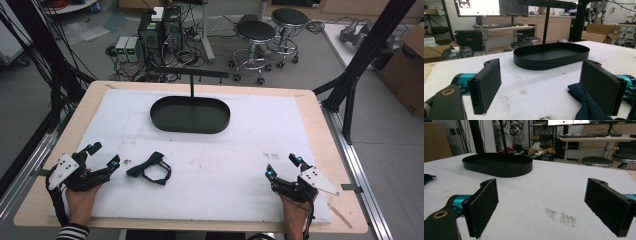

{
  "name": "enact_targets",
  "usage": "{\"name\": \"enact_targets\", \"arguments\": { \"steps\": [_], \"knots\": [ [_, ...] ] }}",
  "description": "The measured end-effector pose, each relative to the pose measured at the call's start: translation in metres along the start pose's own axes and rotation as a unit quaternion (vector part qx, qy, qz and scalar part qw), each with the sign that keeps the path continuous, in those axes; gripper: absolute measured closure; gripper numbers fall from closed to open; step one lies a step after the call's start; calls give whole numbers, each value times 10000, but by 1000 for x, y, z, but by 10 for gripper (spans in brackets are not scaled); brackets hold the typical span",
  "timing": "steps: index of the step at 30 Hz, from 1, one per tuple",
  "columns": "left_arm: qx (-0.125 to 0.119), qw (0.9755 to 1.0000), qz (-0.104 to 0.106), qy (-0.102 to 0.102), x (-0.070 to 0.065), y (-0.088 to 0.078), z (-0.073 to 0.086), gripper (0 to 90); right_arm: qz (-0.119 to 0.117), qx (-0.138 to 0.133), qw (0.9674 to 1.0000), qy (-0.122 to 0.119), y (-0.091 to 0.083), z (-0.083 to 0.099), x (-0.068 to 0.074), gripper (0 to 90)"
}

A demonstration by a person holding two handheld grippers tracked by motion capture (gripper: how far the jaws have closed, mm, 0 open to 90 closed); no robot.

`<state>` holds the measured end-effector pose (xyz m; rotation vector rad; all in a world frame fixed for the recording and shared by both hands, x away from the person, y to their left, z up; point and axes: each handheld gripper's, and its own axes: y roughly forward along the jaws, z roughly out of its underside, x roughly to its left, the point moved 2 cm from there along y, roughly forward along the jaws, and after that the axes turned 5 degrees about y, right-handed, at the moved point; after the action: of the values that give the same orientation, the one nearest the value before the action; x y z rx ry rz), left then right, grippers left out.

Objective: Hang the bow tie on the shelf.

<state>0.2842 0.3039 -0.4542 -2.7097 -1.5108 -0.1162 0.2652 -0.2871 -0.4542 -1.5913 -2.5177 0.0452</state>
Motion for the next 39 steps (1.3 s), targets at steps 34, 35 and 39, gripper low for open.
{"name": "enact_targets", "arguments": {
  "steps": [34, 35, 39],
  "knots": [
    [31, 10000, -21, -4, 0, 1, 0, 174, -34, -98, 9999, 62, -2, 0, -1, 109],
    [30, 10000, -22, -7, 0, 1, 0, 174, -35, -98, 9999, 66, -2, 0, -1, 109],
    [22, 10000, -23, -8, 0, 1, 0, 173, -34, -98, 9999, 62, -2, 0, -1, 109]
  ]
}}
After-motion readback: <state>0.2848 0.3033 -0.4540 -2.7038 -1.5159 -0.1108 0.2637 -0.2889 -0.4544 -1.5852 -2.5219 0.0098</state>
